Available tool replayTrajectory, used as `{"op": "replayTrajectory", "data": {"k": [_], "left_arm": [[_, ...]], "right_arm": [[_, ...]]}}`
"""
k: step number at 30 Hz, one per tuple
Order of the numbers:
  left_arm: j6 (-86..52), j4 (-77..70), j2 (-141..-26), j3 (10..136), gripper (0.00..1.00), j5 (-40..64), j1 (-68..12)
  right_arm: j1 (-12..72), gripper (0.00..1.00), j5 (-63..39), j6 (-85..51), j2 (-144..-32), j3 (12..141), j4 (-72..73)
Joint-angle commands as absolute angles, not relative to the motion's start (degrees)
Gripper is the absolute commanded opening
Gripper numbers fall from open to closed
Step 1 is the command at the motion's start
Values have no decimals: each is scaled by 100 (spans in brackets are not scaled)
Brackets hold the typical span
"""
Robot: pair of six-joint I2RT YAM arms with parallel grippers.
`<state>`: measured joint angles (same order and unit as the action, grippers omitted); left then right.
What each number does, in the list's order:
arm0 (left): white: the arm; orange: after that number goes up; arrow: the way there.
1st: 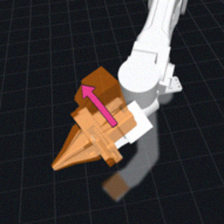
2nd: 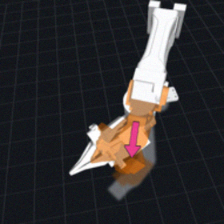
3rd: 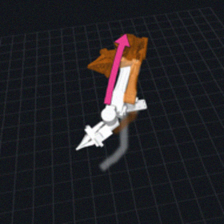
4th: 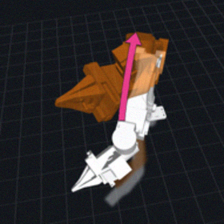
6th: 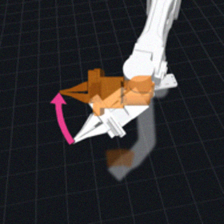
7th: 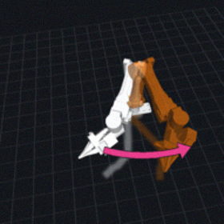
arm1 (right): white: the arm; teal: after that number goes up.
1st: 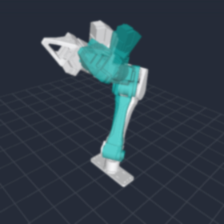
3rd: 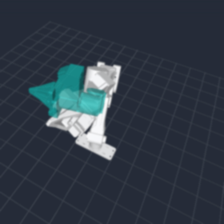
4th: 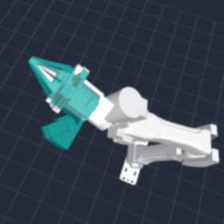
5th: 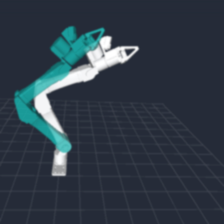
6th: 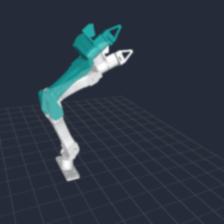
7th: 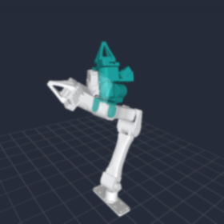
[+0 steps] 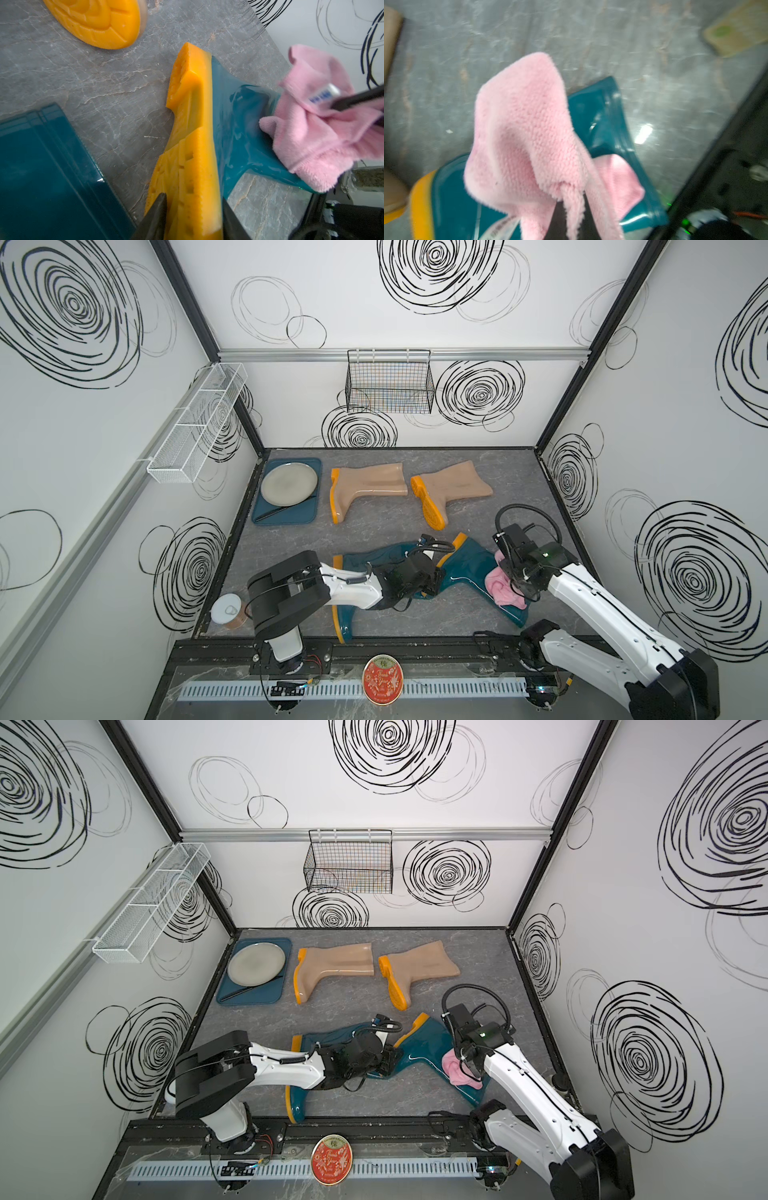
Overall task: Wipe the rubber boots with a cloth
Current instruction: Wipe the dirt off the rubber boot.
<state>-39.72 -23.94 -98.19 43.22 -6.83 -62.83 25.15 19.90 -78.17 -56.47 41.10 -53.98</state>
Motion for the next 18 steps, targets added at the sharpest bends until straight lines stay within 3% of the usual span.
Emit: {"op": "replayTrajectory", "data": {"k": [1, 3, 7, 10, 13, 18], "left_arm": [[-3889, -2241, -9934, 4268, 41, -523, -6274], [-3885, -2119, -9958, 4315, 41, -576, -6301], [-3911, -2022, -9939, 4348, 41, -766, -6397], [-3920, -1890, -10008, 4466, 41, -916, -6506], [-3935, -1748, -10063, 4559, 42, -1022, -6612], [-3989, -1673, -10087, 4588, 42, -1085, -6662]], "right_arm": [[2278, 0, 430, -6700, -6082, 3898, -2560], [2356, 0, -62, -6424, -6690, 4279, -1809], [2482, 0, -756, -5715, -8059, 5305, -1744], [2213, 0, -1008, -5725, -8678, 5379, -1635], [1807, 0, -816, -5826, -8573, 4862, -1440], [1578, 0, 509, -5903, -7618, 4412, -2925]]}}
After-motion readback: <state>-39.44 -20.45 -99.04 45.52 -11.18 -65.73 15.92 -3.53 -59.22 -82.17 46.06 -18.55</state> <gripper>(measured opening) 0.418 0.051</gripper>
